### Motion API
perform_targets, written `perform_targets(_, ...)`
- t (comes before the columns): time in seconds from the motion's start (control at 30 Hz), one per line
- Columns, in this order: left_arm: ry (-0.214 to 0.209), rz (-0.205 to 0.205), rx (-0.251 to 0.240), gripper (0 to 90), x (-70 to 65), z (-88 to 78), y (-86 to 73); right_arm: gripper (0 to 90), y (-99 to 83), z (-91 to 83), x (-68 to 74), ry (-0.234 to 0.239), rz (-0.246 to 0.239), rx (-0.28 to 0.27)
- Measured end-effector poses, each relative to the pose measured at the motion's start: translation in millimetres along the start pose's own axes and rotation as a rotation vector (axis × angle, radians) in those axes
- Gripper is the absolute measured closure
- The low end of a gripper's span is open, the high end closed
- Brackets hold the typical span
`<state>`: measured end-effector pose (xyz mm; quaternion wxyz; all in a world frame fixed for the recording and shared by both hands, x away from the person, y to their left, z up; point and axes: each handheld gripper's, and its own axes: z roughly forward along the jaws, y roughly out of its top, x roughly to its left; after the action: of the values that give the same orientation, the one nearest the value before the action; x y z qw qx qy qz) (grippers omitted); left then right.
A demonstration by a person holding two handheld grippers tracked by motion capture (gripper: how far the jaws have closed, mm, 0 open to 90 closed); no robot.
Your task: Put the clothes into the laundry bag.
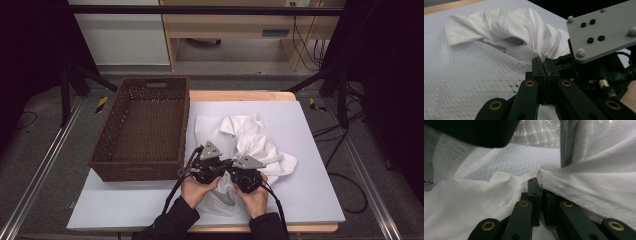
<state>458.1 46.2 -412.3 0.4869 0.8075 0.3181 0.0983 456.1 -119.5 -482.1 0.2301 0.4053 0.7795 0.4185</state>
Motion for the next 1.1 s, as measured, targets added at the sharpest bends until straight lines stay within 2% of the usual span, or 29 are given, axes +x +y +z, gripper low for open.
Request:
perform_targets(0.03, 0.001, -0.007, -0.005, 89.2, 1.8, -0.3, -2.0, 83.6, -0.5, -0.3, 1.0, 0.0, -0.001, 0.002)
perform_targets(0.1, 0.008, -0.014, -0.012, 89.2, 5.1, -1.0, -5.0, 76.8, -2.0, -5.8, 0.4, 0.03, -0.01, -0.017)
perform_targets(0.13, 0.01, -0.018, -0.014, 89.2, 5.9, -1.0, -5.7, 71.9, -2.9, -12.2, -1.3, 0.073, 0.012, -0.024)
perform_targets(0.2, 0.01, -0.023, -0.015, 89.1, 7.7, -0.8, -7.1, 67.1, -4.1, -22.4, -3.5, 0.103, 0.03, -0.042)
perform_targets(0.27, 0.011, -0.022, -0.016, 89.1, 8.0, -0.3, -8.2, 62.4, -4.8, -39.4, -6.6, 0.121, 0.017, -0.07)
perform_targets(0.33, 0.011, -0.02, -0.015, 89.1, 7.8, -0.4, -8.7, 57.8, -5.2, -63.5, -12.6, 0.129, 0.006, -0.121)
perform_targets(0.4, 0.011, -0.017, -0.015, 89.1, 7.5, -0.4, -8.8, 54.4, -4.8, -78.0, -20.4, 0.095, 0.006, -0.149)
perform_targets(0.47, 0.011, -0.013, -0.014, 89.1, 7.6, -0.4, -8.8, 45.6, -3.7, -86.4, -32.1, 0.032, 0.014, -0.157)
perform_targets(0.5, 0.01, -0.013, -0.012, 89.1, 7.6, -0.2, -8.8, 36.1, -3.1, -85.3, -39.9, -0.006, 0.026, -0.148)
perform_targets(0.6, 0.004, -0.011, -0.011, 89.1, 7.2, 0.8, -9.4, 28.5, -3.2, -70.6, -53.2, -0.045, 0.034, -0.109)
perform_targets(0.63, 0.003, -0.006, -0.009, 89.1, 7.3, 0.9, -9.5, 29.0, -3.8, -60.1, -57.4, -0.053, 0.042, -0.085)
perform_targets(0.7, 0.002, -0.006, -0.008, 89.1, 7.4, 1.6, -9.7, 36.6, -5.8, -41.5, -60.1, -0.042, 0.046, -0.048)
perform_targets(0.73, 0.004, -0.006, -0.007, 89.1, 7.6, 1.9, -9.7, 47.0, -6.7, -36.4, -59.5, -0.054, 0.042, -0.032)
perform_targets(0.77, 0.005, -0.009, -0.008, 89.1, 7.6, 2.3, -9.8, 61.5, -7.8, -30.0, -59.4, -0.071, 0.019, -0.002)
perform_targets(0.8, 0.006, -0.01, -0.007, 89.1, 7.8, 2.5, -10.0, 69.8, -8.2, -27.7, -59.3, -0.077, 0.023, 0.011)
perform_targets(0.83, 0.006, -0.009, -0.004, 89.1, 8.4, 2.3, -10.1, 82.7, -8.4, -27.3, -59.6, -0.074, 0.037, 0.024)
perform_targets(0.87, 0.006, -0.011, -0.005, 89.1, 9.0, 2.0, -10.1, 88.2, -8.2, -28.9, -59.9, -0.073, 0.043, 0.026)
perform_targets(0.97, 0.01, -0.017, -0.007, 89.1, 10.5, 1.6, -9.7, 89.5, -5.7, -49.2, -59.8, -0.038, 0.064, -0.027)
perform_targets(1.03, 0.01, -0.025, -0.009, 89.1, 11.6, 2.2, -8.9, 89.5, -3.0, -69.2, -55.5, 0.017, 0.047, -0.093)
perform_targets(1.1, 0.009, -0.033, -0.008, 89.1, 12.1, 2.3, -7.6, 89.5, -1.0, -88.1, -46.3, 0.094, 0.018, -0.152)
